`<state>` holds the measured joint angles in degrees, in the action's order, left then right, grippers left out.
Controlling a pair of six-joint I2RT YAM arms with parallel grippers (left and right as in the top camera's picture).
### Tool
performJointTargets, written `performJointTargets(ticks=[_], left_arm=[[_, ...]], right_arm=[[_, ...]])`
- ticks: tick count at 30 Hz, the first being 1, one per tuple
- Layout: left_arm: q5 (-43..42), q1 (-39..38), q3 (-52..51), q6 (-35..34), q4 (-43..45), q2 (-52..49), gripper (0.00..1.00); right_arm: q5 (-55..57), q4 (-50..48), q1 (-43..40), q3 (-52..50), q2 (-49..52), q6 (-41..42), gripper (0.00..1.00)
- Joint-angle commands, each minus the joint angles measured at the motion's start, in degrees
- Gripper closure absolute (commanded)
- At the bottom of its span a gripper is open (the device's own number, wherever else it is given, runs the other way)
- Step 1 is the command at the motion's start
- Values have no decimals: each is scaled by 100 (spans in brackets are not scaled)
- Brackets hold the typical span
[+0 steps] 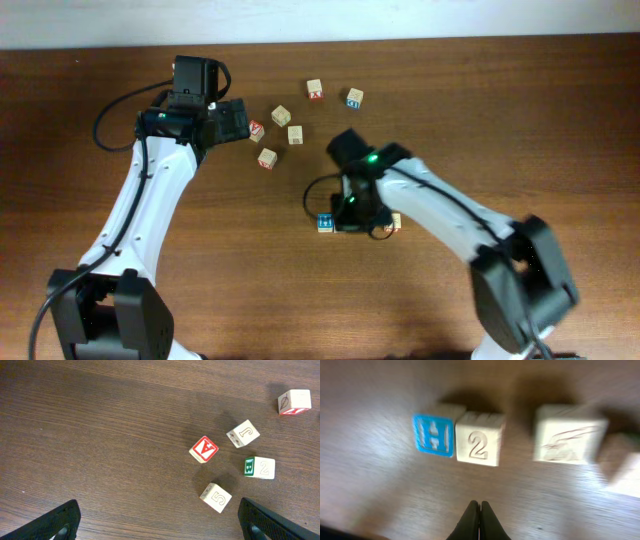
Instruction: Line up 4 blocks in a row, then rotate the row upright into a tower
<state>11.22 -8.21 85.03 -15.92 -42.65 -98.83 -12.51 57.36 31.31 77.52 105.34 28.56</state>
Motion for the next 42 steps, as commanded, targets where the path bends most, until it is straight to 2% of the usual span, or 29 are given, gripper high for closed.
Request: performJointTargets(ticks=[1,3,6,10,15,33,36,40,42], left_arm=[[61,13,79,-57,11,20,1],[61,13,79,-57,11,20,1],[61,13,79,-57,11,20,1],[61,13,79,-57,11,20,1],[61,13,79,-57,11,20,1],[61,2,79,-57,11,20,1],[59,2,79,-57,11,20,1],[61,2,79,-57,11,20,1],[61,2,79,-57,11,20,1]], right_arm=[[704,186,-911,151,-376,-44,96],[730,81,-1196,138,-236,-286,96],[619,-608,-1178,118,422,-195,96],[234,-667,-1005,81,787,-76,96],[28,-214,-951,39,787,63,96],[-256,-470,-581,28,789,-291,96],[-247,-490,-619,31,787,-258,95],[-254,-271,-1152,44,785,-219,94],[-254,-142,-944,37,787,-219,94]])
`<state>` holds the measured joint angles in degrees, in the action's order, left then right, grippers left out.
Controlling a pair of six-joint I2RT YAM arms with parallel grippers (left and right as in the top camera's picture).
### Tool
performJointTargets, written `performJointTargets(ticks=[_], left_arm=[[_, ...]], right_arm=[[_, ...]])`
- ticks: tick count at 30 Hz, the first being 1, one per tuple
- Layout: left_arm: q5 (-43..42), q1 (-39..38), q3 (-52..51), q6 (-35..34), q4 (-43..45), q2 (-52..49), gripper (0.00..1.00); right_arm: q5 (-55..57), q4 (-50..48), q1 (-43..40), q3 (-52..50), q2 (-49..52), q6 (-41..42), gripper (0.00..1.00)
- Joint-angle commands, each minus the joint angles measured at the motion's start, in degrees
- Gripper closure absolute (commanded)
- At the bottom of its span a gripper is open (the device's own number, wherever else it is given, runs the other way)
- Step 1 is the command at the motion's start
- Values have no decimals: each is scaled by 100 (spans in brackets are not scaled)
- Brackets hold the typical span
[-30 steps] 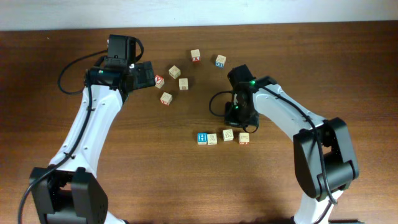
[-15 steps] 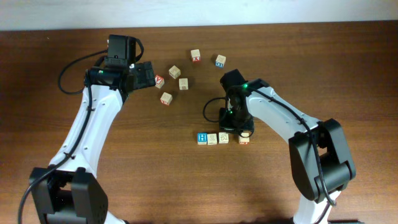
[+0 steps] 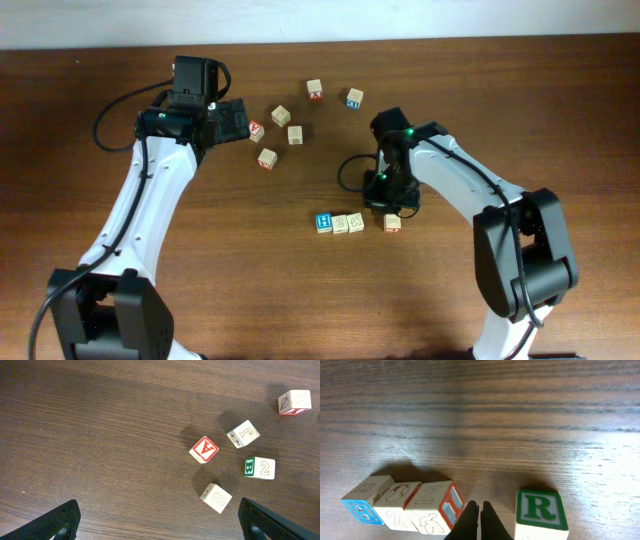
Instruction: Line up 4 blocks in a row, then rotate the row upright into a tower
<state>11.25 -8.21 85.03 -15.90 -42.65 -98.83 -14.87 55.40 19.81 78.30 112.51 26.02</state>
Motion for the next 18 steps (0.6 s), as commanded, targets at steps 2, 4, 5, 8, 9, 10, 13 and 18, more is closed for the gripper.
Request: performJointTargets(ticks=[2,4,5,8,9,10,13,18], left_arm=[[57,2,79,-59,11,20,1],[59,2,79,-59,11,20,1],[59,2,79,-59,11,20,1],[59,2,79,-59,11,20,1],[59,2,79,-59,11,20,1],[57,2,79,-59,11,20,1],[57,2,79,-59,11,20,1],[59,2,79,-59,11,20,1]], right_arm=[[-15,15,511,-50,96,146,94],[-20,9,540,-50,122,146,94],[-136,4,566,-50,122,146,94],[-273,-103,660,-50,122,190,94],[-319,-144,686,-50,122,190,94],[-321,-142,686,-50,122,190,94],[-155,-164,662,68,120,116,95],[157,-708,699,717,122,-52,94]])
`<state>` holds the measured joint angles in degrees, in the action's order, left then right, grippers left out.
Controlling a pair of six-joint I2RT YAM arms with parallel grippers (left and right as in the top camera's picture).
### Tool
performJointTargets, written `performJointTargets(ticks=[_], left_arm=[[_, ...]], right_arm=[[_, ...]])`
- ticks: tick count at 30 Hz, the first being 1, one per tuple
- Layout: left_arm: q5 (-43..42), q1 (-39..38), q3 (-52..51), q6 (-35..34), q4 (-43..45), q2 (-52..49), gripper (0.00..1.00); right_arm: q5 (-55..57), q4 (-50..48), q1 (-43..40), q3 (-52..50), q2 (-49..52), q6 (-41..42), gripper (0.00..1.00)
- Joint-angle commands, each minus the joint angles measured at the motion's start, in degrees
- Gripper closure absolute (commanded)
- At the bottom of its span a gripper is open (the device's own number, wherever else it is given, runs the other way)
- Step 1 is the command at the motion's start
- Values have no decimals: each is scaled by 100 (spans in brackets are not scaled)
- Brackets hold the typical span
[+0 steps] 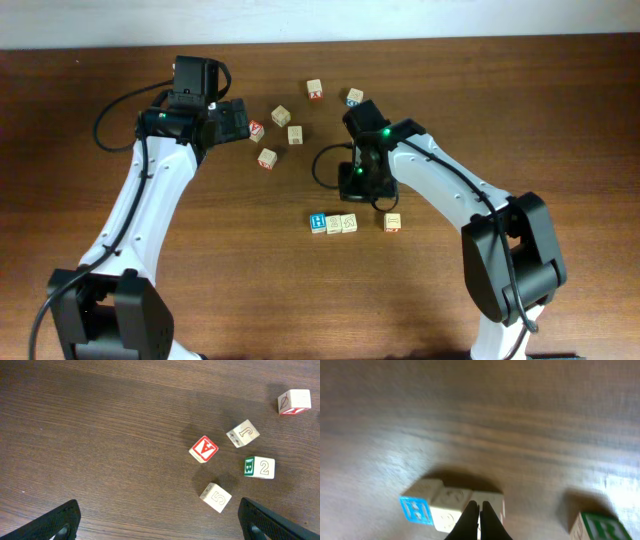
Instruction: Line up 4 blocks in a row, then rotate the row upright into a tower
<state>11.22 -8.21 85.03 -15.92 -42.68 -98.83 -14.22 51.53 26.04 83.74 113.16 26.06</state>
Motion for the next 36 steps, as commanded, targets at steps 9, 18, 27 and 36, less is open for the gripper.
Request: performJointTargets(ticks=[9,18,27,36], left_arm=[[61,2,79,-57,13,20,1],[59,2,79,-57,13,20,1],[59,2,79,-57,13,20,1],[61,2,79,-57,13,20,1]], right_arm=[[824,-1502,1119,166,549,1239,95],[562,-813,1268,166,627,1390,96],[-125,-737,321,684,79,925,96],[393,1781,-1401,-151,-372,-442,95]])
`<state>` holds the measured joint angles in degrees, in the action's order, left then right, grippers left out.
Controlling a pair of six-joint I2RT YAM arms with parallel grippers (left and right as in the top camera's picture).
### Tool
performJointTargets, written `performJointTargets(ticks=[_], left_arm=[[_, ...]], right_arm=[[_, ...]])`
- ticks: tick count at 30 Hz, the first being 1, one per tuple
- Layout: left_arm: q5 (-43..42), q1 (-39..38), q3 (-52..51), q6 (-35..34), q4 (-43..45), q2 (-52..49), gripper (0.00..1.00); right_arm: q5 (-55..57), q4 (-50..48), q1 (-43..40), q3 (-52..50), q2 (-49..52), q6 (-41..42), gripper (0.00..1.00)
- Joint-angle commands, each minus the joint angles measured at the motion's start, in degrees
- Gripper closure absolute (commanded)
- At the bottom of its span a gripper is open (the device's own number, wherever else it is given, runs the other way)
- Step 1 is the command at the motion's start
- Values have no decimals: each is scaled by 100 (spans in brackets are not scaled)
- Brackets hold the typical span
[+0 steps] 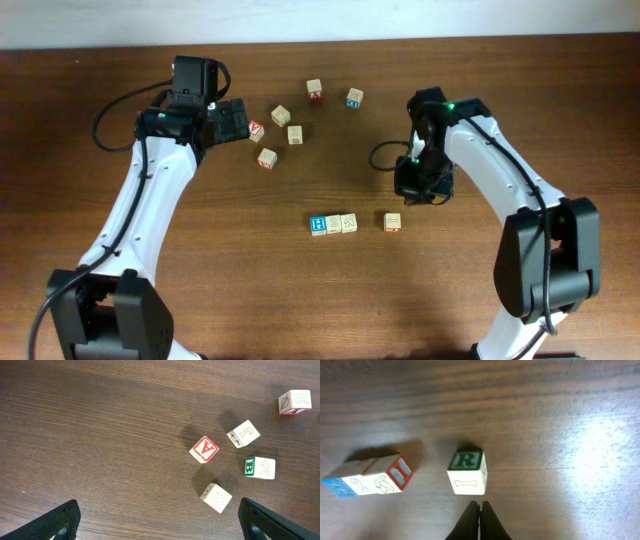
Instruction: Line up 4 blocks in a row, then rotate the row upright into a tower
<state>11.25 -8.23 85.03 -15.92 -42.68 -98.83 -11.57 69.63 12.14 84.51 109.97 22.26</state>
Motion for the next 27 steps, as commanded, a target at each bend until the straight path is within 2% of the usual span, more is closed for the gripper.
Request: performJointTargets(ticks=[1,3,4,5,7,10,15,18,27], left_arm=[[57,4,79,-57,13,20,1],[57,4,79,-57,13,20,1],[57,4,79,-57,13,20,1],[59,4,79,-57,13,20,1],[57,4,79,-57,13,20,1],[59,4,79,-57,13,20,1],[57,4,79,-57,13,20,1],[57,4,79,-57,13,20,1],[59,4,79,-57,13,20,1]], right_arm=[[129,-144,-11,-409,-52,-59,95],[131,-474,-11,-743,-50,-61,95],[131,-739,-11,-997,-48,-61,91],[129,-1209,-11,-1346,-37,-61,91],[-232,-1526,26,-1456,-11,-61,91],[-376,-1637,452,-1456,-11,168,91],[-796,-1722,479,-1453,-11,223,91],[-973,-1980,527,-1456,-9,721,91],[-1025,-2396,719,-1237,0,535,91]])
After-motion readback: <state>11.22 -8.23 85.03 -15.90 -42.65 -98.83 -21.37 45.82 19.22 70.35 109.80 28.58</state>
